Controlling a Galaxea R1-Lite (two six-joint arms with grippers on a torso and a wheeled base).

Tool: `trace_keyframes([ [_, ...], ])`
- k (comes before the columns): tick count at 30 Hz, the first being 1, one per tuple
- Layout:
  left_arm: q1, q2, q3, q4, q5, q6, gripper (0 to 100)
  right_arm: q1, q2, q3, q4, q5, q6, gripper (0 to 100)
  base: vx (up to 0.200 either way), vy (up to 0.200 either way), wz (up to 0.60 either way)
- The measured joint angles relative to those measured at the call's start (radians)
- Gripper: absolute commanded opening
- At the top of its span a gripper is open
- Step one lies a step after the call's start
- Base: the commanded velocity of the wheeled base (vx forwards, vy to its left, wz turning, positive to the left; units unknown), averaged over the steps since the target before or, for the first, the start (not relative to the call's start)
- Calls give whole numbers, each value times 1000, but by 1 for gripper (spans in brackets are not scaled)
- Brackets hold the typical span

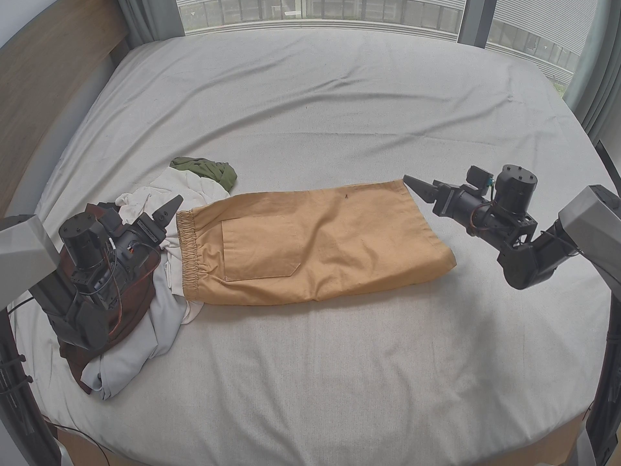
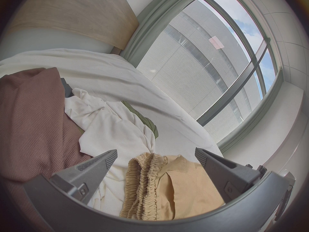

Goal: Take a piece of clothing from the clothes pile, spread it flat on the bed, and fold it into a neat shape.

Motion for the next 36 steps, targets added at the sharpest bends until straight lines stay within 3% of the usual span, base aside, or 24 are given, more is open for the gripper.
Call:
trace_keyframes([
  [8, -21, -87, 107, 3, -142, 16, 100, -4, -113, 323, -136, 54, 99, 100, 0, 0, 0],
  [12, -32, -135, 185, 3, -194, 93, 100, 1, -155, 410, -167, 73, 125, 100, 0, 0, 0],
  [20, -65, -167, 284, -7, -210, 318, 100, 31, -194, 494, -137, 82, 112, 100, 0, 0, 0],
  [36, -85, -138, 317, -41, -213, 344, 100, 49, -119, 522, -103, 79, 92, 100, 0, 0, 0],
])
